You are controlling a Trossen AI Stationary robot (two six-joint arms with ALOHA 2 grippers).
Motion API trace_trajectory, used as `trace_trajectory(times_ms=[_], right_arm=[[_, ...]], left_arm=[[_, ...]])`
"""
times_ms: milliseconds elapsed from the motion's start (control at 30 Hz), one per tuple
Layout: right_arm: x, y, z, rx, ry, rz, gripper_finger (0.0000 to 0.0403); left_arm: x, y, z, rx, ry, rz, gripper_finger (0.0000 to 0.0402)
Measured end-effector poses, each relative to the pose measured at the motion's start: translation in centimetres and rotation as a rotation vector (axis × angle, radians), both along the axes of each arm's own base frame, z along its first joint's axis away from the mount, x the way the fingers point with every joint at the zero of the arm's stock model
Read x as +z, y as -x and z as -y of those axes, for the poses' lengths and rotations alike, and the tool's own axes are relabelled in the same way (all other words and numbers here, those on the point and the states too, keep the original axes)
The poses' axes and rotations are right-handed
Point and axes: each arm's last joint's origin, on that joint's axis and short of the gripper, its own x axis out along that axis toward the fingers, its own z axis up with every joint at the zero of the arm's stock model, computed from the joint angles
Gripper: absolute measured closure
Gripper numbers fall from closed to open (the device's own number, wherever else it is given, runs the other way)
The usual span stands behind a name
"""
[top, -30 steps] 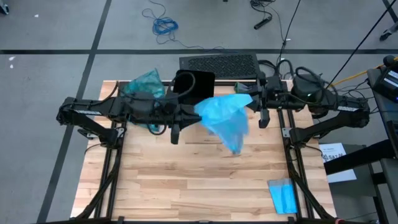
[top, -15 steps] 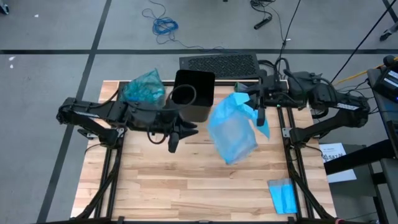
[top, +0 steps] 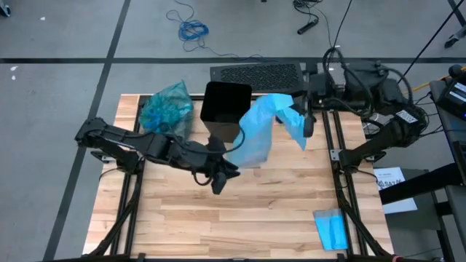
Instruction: Place trash/remove bag and relplace
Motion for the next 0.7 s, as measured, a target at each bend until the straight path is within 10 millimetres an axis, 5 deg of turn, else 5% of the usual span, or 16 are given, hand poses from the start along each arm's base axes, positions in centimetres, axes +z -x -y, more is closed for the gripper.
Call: trace_trajectory(times_ms=[200, 500, 700], right_arm=[[2.8, 1.8, 0.5, -0.059, 0.079, 0.008, 0.0403], [3.1, 2.3, 1.0, -0.087, 0.077, 0.002, 0.0403], [2.8, 0.8, 1.1, -0.082, 0.113, -0.011, 0.0403]], left_arm=[[-0.6, 1.0, 0.6, -0.004, 0.037, -0.100, 0.0290], [3.0, 5.3, 1.2, 0.242, -0.228, 0.084, 0.0290], [2.0, 3.6, 1.5, 0.270, -0.241, 0.080, 0.0290]])
